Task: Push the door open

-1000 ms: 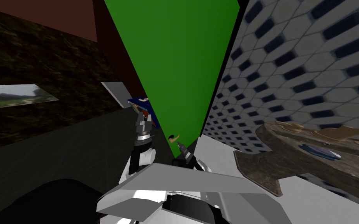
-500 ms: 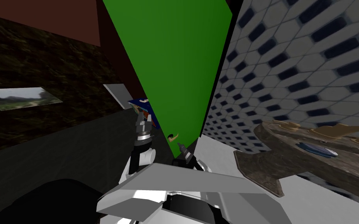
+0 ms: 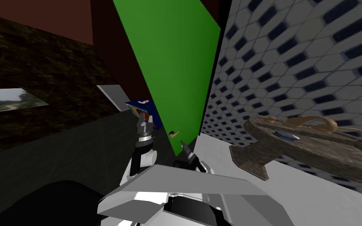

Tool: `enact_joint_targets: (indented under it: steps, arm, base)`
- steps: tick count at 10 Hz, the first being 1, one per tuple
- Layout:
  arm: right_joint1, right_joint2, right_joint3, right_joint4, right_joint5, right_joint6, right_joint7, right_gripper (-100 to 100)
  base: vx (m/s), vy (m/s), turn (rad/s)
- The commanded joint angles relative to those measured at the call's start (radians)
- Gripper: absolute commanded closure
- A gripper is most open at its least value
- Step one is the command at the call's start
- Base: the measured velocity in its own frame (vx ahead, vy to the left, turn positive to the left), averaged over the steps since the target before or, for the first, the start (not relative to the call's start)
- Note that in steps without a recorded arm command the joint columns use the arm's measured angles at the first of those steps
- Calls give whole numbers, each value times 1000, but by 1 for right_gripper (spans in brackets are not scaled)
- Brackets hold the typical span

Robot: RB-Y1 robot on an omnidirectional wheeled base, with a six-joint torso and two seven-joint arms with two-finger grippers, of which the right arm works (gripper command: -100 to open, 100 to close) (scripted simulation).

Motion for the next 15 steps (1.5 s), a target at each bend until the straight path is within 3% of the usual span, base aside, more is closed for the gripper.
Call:
enact_joint_targets:
  steps: [1,5,8,9,10,15]
  arm:
    - [-3,-16,-5,3,0,1,2,-100]
    - [-10,-18,-15,10,0,3,7,-100]
    - [-16,15,-24,16,0,6,11,-100]
    - [-15,8,-23,16,0,4,10,-100]
    - [-15,8,-23,16,0,4,10,100]
    - [-15,8,-23,16,0,4,10,100]
  base:
    - [60,76,42]
    - [141,134,15]
    - [142,157,22]
    - [60,62,-1]
    - [-8,-5,-3]
    - [-13,-14,1]
